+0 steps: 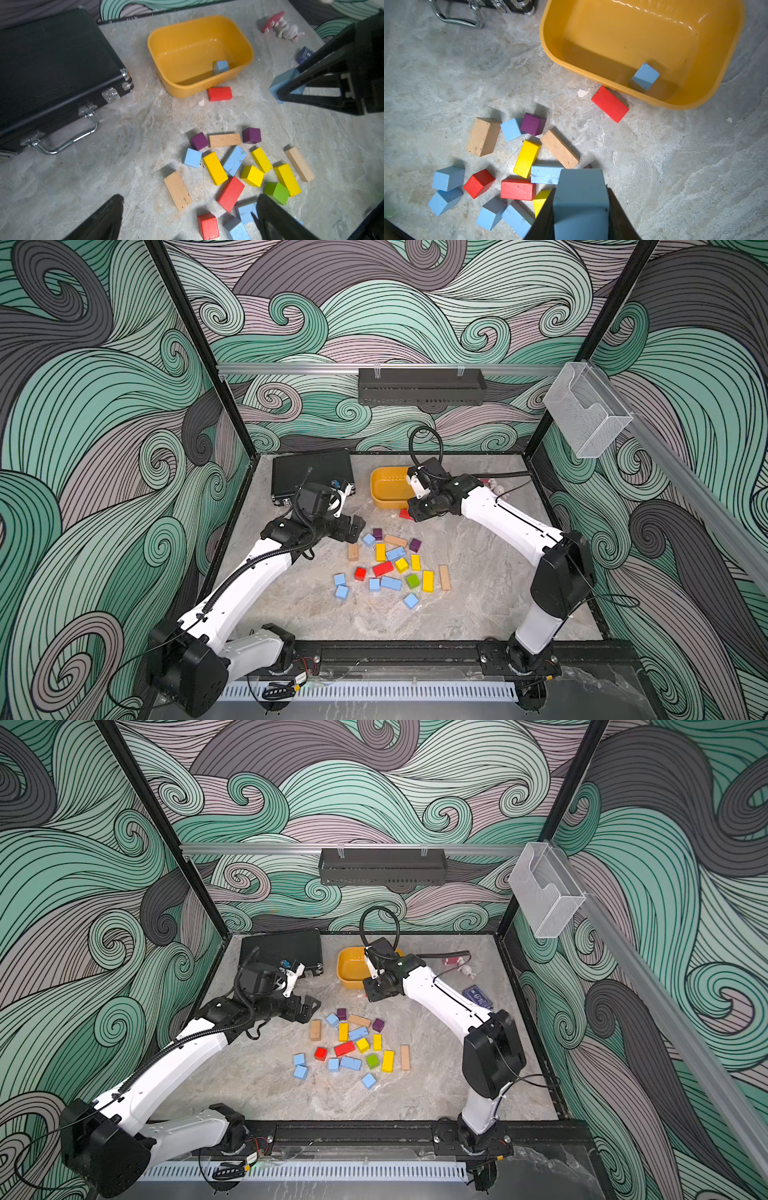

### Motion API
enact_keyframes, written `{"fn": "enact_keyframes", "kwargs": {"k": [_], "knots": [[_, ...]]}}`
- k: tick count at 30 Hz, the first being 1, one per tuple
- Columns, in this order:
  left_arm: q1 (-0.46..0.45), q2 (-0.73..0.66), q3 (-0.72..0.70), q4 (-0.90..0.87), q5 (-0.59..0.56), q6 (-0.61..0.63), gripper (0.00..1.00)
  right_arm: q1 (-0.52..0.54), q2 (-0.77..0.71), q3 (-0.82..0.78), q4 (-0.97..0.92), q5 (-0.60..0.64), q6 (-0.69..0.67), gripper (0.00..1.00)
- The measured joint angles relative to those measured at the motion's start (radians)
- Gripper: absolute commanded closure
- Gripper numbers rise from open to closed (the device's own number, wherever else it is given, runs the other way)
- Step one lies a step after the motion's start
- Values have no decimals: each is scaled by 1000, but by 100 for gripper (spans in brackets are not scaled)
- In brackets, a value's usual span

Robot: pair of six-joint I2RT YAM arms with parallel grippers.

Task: Pick out the blue building blocks
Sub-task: Pick up the building block from the center of the board, then place the building block in the storage box.

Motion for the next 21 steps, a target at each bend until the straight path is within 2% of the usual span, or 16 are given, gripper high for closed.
{"fn": "enact_keyframes", "kwargs": {"k": [10, 21], "knots": [[0, 14, 45, 7, 0, 3, 2, -10, 33, 168, -43, 2, -3, 100], [2, 160, 93, 29, 1, 3, 1, -69, 245, 351, -94, 11, -23, 100]]}}
